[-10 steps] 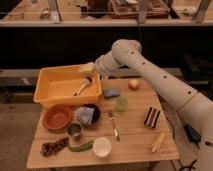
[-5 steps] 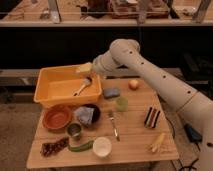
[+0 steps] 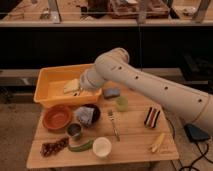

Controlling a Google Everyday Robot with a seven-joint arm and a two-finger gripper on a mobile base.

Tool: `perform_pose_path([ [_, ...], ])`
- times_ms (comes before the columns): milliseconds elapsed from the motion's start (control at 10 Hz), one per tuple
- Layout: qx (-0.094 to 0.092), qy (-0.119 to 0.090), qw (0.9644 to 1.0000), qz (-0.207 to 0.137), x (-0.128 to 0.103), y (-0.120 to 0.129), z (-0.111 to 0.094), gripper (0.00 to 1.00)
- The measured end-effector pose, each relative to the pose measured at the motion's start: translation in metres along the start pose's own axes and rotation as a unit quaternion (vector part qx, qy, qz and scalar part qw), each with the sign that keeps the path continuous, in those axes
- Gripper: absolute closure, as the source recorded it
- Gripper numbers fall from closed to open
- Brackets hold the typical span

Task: Place grapes in table surface

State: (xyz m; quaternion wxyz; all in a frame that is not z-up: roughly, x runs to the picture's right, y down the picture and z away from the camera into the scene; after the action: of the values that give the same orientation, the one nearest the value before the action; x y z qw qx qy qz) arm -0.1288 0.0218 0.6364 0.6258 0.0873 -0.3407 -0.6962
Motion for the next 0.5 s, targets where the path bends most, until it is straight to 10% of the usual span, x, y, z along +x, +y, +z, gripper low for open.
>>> perform_pose_path([
  [200, -0.018, -0.025, 0.9985, -0.045, -0.032, -0.030, 0.007, 0.20],
  [500, -0.073, -0.096, 0.9845, -0.128, -0.066, -0.100, 0.060, 0.20],
])
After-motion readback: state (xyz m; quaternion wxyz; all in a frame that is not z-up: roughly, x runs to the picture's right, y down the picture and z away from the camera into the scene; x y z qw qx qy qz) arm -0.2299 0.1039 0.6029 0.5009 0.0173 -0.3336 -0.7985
